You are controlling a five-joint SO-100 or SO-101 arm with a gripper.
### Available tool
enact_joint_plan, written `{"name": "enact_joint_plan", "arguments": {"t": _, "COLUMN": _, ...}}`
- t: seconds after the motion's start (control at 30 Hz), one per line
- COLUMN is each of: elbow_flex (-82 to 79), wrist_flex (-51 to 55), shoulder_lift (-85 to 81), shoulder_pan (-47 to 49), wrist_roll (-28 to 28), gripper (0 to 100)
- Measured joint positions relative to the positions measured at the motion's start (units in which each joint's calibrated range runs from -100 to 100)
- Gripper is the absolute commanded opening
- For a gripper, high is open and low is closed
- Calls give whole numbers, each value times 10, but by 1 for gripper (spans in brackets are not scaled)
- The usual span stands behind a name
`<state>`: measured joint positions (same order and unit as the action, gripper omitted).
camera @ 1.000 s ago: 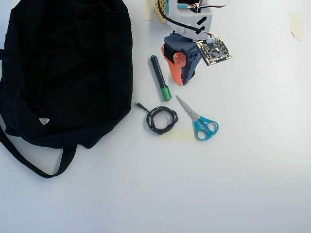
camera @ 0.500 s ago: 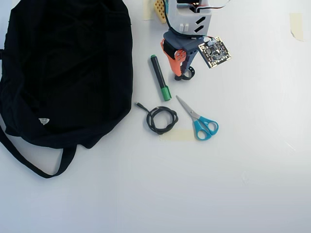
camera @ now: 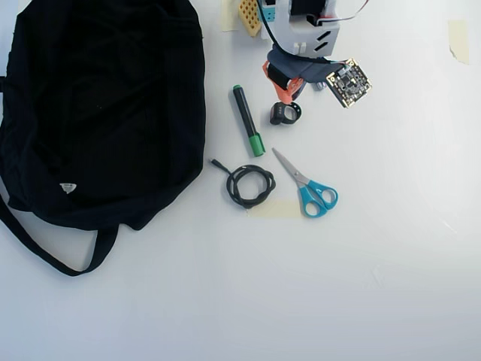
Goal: Put the bike light into the black bag
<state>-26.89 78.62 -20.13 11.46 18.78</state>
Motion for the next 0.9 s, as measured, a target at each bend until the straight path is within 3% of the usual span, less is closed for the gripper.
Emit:
{"name": "enact_joint_plan", "arguments": {"t": 0.23, "elbow_flex": -46, "wrist_flex": 0, "shoulder_lift": 0, "shoulder_pan": 15, "wrist_roll": 0, "gripper": 15}}
{"name": "enact_joint_plan", "arguments": {"t": 0.47, "elbow_flex": -61, "wrist_flex": -9, "shoulder_lift": 0, "shoulder_pan": 21, "wrist_roll": 3, "gripper": 16}}
{"name": "enact_joint_plan", "arguments": {"t": 0.9, "elbow_flex": -126, "wrist_flex": -91, "shoulder_lift": 0, "shoulder_pan": 20, "wrist_roll": 70, "gripper": 16}}
